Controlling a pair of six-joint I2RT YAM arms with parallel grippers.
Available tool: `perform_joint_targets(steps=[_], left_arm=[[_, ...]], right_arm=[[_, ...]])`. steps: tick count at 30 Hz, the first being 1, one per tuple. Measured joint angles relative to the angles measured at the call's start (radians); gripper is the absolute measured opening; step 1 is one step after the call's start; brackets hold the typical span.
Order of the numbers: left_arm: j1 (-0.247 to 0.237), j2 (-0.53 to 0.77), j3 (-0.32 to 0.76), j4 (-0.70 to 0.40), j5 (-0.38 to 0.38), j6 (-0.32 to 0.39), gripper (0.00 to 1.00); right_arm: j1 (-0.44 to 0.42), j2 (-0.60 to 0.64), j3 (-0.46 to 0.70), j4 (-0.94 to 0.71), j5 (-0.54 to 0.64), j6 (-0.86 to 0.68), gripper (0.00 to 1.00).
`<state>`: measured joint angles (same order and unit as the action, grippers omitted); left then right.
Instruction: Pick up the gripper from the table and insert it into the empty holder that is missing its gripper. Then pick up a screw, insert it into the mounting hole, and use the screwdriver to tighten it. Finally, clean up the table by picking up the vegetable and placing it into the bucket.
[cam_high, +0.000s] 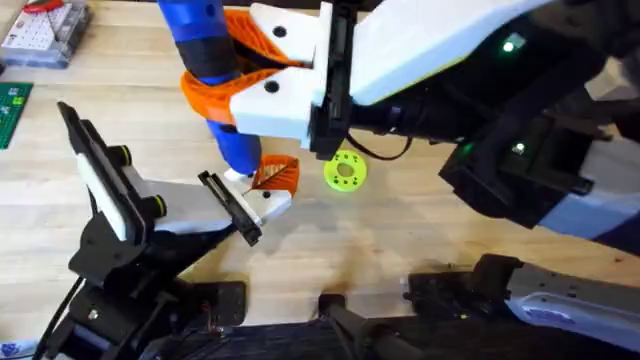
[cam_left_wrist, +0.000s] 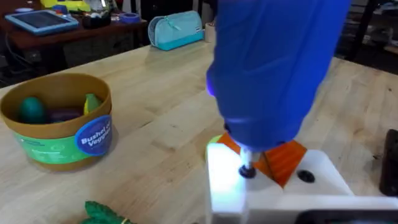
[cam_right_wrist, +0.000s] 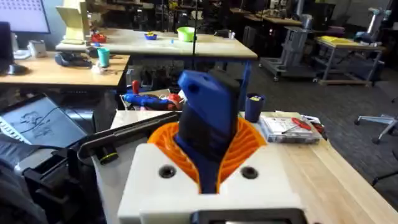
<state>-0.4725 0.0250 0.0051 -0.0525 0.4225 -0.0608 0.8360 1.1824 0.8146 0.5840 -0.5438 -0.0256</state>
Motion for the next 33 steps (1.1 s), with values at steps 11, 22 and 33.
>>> perform_joint_targets(steps=[11, 22, 33], left_arm=[[0.0, 0.0, 0.0, 0.0, 0.0, 0.0, 0.011], [0.0, 0.0, 0.0, 0.0, 0.0, 0.0, 0.011], [0.0, 0.0, 0.0, 0.0, 0.0, 0.0, 0.011]], right_arm=[[0.0, 0.0, 0.0, -0.002, 0.0, 0.0, 0.093], [0.0, 0.002, -0.004, 0.138, -0.001, 0.005, 0.093], [-0.028, 0.0, -0.004, 0.17, -0.001, -0.001, 0.092]])
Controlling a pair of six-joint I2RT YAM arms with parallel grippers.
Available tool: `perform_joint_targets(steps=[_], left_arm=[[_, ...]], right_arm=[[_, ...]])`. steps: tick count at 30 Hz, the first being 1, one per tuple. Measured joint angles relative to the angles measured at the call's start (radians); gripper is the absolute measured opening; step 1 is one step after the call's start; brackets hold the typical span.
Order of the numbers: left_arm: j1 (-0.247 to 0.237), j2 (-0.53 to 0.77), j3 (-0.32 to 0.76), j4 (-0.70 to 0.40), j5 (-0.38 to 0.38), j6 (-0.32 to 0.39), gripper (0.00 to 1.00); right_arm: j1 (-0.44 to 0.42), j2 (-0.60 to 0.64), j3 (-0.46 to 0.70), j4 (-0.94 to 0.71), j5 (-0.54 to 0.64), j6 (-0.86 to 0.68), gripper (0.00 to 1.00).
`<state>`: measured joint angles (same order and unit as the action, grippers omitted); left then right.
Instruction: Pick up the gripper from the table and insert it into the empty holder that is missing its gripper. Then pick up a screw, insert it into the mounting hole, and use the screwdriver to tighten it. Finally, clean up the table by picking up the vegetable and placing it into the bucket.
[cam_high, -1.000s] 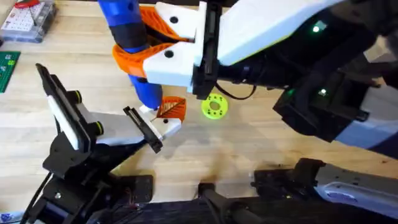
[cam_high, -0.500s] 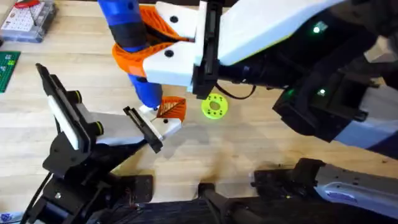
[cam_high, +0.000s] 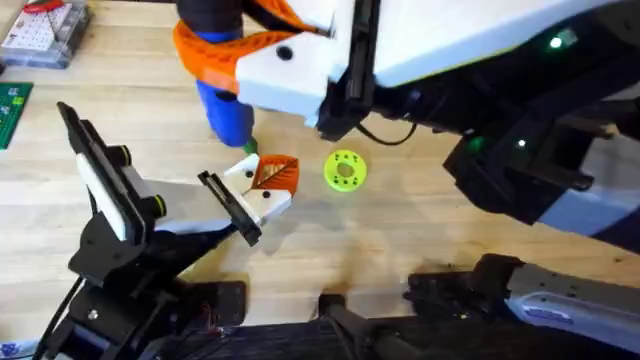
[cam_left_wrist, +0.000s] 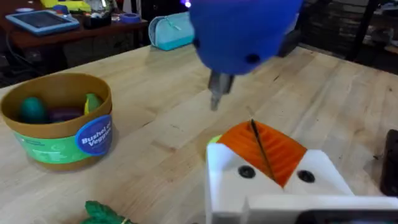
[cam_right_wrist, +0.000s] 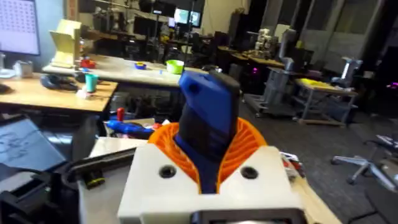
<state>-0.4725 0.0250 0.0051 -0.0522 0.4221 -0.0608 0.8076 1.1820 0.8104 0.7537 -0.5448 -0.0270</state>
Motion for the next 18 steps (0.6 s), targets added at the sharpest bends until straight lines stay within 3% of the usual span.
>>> perform_joint_targets(steps=[18], left_arm=[[0.0, 0.0, 0.0, 0.0, 0.0, 0.0, 0.011]], right_arm=[[-0.3, -0.005, -0.001, -0.447, 0.006, -0.38, 0.094]])
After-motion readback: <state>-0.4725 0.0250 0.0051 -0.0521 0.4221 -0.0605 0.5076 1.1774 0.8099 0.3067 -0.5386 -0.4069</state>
